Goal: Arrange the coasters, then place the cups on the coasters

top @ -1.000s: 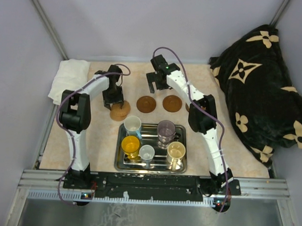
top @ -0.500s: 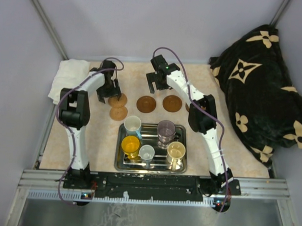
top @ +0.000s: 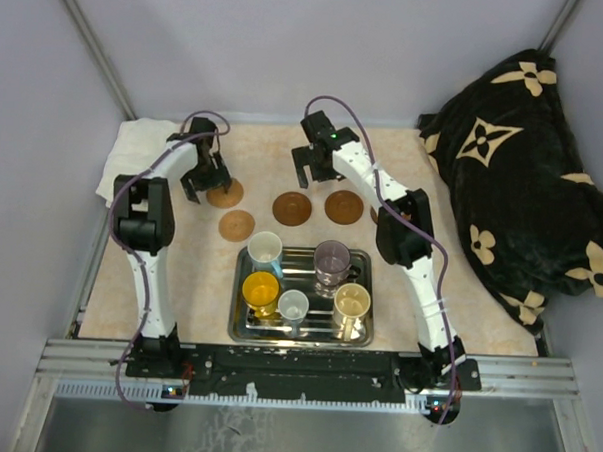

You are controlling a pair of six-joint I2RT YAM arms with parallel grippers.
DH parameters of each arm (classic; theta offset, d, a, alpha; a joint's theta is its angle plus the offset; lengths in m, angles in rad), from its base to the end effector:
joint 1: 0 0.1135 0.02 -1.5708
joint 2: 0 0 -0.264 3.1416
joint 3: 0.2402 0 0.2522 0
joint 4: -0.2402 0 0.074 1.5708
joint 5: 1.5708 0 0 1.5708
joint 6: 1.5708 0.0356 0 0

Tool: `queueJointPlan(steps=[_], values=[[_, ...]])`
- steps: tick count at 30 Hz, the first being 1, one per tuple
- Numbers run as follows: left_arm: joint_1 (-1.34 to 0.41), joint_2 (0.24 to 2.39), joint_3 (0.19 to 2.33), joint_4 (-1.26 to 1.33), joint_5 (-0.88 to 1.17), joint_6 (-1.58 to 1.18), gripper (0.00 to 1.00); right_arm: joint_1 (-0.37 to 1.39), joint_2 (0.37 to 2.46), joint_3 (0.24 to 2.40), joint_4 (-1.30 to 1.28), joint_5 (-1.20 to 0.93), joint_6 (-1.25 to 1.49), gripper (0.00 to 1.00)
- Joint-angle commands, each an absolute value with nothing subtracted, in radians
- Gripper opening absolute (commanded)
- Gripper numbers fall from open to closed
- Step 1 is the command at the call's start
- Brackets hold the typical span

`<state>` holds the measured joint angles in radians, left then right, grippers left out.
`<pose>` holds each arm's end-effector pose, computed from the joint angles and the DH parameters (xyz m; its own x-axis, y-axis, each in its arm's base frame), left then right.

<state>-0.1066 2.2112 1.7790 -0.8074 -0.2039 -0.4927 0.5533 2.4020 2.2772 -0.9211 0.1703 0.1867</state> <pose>0.4589 -0.0419 0.1741 -0.8468 -0.3752 -0.3771 -0.4106 0.9117 0.0149 0.4458 0.2682 0.2261 -0.8062 -0.2829 -0.5196 -0.3012 0.9522 -0.0511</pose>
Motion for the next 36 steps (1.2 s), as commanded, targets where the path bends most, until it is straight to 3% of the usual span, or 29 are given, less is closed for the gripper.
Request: queueJointPlan(steps=[1,15,21,24,36], values=[[-0.034,2.197,1.692,-0.832,-0.252,-0.525,0.87,0.549,2.32,2.282,-0.905,0.156,0.19,0.99],[-0.031,1.991,1.415,-0.824,-0.293,-0.559,0.86,0.545,2.343,2.29,-0.901,0.112,0.204,0.99],[-0.031,1.966,1.419,-0.784,-0.296,-0.593,0.99,0.545,2.343,2.285,-0.903,0.108,0.201,0.99],[-0.034,1.936,1.424,-0.727,-0.283,-0.618,1.0,0.545,2.331,2.282,-0.902,0.122,0.194,0.99],[-0.164,1.749,1.318,-0.742,-0.278,-0.568,0.91,0.545,2.319,2.266,-0.893,0.139,0.192,0.99]])
